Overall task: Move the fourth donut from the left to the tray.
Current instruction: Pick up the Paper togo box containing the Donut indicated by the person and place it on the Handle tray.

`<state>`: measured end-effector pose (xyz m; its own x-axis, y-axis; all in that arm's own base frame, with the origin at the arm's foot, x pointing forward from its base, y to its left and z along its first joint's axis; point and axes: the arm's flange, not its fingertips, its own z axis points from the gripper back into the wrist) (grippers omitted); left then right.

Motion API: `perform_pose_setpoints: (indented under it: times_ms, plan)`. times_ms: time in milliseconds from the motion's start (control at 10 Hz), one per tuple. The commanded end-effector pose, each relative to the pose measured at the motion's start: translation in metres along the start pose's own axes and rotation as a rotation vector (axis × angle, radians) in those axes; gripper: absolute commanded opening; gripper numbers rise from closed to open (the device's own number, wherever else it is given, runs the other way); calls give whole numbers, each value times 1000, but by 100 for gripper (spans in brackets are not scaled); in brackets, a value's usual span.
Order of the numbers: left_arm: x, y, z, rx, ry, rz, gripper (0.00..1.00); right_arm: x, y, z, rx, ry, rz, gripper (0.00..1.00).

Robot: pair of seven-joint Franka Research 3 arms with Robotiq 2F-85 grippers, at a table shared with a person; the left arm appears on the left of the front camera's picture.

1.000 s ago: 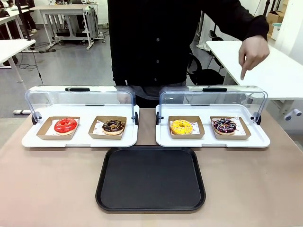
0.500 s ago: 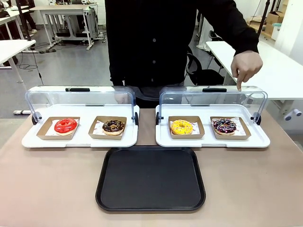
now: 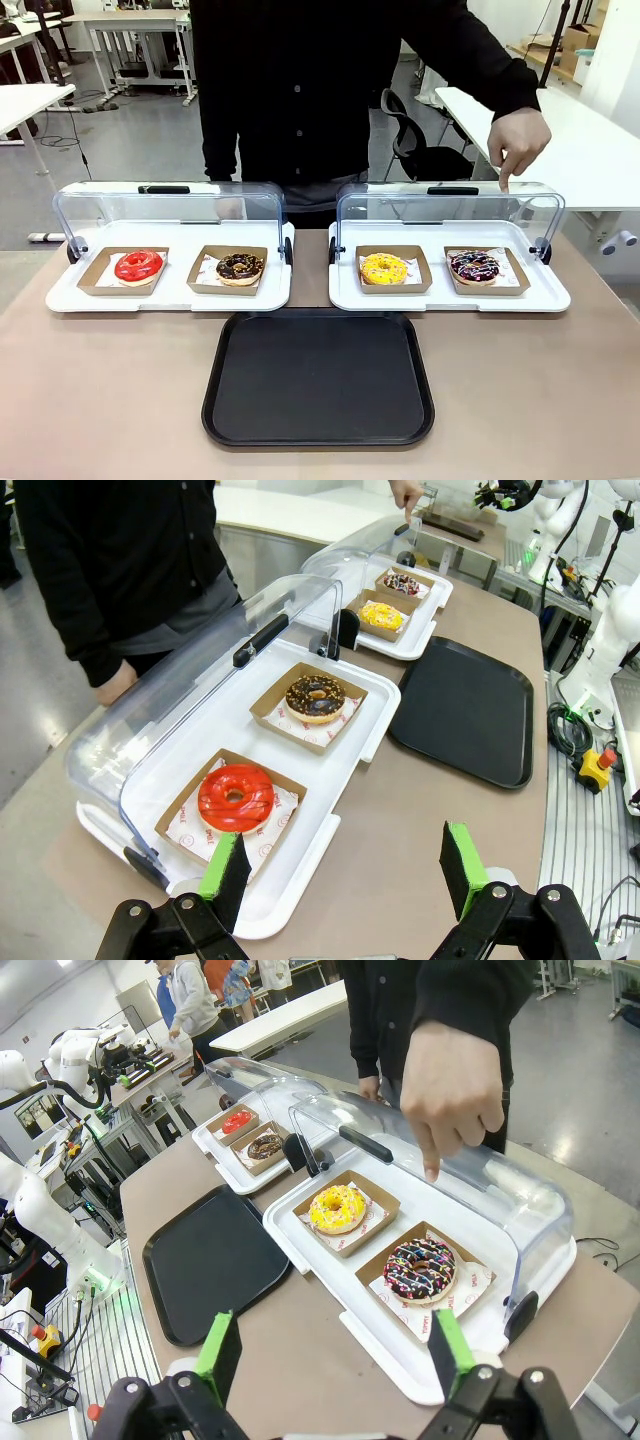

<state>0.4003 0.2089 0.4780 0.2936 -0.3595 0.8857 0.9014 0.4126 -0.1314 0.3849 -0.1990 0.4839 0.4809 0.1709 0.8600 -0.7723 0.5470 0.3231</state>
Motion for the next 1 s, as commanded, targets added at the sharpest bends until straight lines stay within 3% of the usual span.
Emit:
perform_pose_setpoints:
  times_ms: [0, 700, 900]
  plan:
    - [1, 0, 0, -7, -17, -8, 100, 3, -2, -1, 2, -31, 27, 100]
    - [1, 0, 0, -7, -17, -8, 100, 3, -2, -1, 2, -31, 27, 100]
    - [1, 0, 0, -7, -17, -8, 100, 16, 0, -13, -30, 65, 55, 100]
